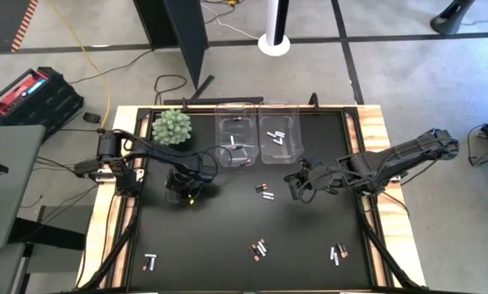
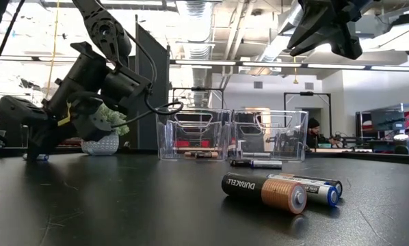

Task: Sort batteries
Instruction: Put the white battery into the right transparent bin

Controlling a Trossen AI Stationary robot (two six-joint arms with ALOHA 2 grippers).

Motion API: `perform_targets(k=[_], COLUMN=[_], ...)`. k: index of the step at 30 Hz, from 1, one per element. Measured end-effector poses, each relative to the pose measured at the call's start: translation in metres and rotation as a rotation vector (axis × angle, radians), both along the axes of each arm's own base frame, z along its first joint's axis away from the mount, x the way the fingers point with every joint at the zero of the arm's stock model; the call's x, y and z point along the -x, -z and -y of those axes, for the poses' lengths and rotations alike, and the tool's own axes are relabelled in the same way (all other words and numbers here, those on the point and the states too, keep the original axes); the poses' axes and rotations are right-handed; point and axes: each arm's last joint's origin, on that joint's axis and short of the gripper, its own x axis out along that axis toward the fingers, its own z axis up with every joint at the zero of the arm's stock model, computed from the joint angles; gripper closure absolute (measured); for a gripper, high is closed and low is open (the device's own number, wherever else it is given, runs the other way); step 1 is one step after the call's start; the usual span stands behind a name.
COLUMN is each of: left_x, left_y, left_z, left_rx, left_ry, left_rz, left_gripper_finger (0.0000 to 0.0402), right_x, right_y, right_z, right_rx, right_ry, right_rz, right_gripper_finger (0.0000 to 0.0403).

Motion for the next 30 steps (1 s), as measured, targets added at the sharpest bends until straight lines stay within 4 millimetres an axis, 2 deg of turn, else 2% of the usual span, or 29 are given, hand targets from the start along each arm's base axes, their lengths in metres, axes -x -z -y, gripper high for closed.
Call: perform_targets(k=[4, 11, 17, 30], left_x=[0.001, -0.001, -0.012, -0.046], left_y=[0.000, -0.003, -0.013, -0.035], left_z=[0.000, 0.000, 0.003, 0.034], left_rx=[-0.008, -0.012, 0.013, 0.054], left_ry=[-0.024, -0.043, -0.076, -0.088], left_rz=[-0.007, -0.005, 0.053, 0.244], left_gripper_finger=[0.0380, 0.0357, 0.0366, 0.0364], right_x=[0.000, 0.000, 0.000, 0.000], right_y=[0.000, 0.000, 0.000, 0.000], right_z=[0.000, 0.000, 0.000, 0.000], right_rx=[0.002, 0.006, 0.009, 0.024], right_ry=[-0.002, -0.005, -0.007, -0.018], right_rz=[-0.001, -0.002, -0.005, -0.010], right_gripper_finger=[0.0321, 0.0321, 0.0321, 0.0321])
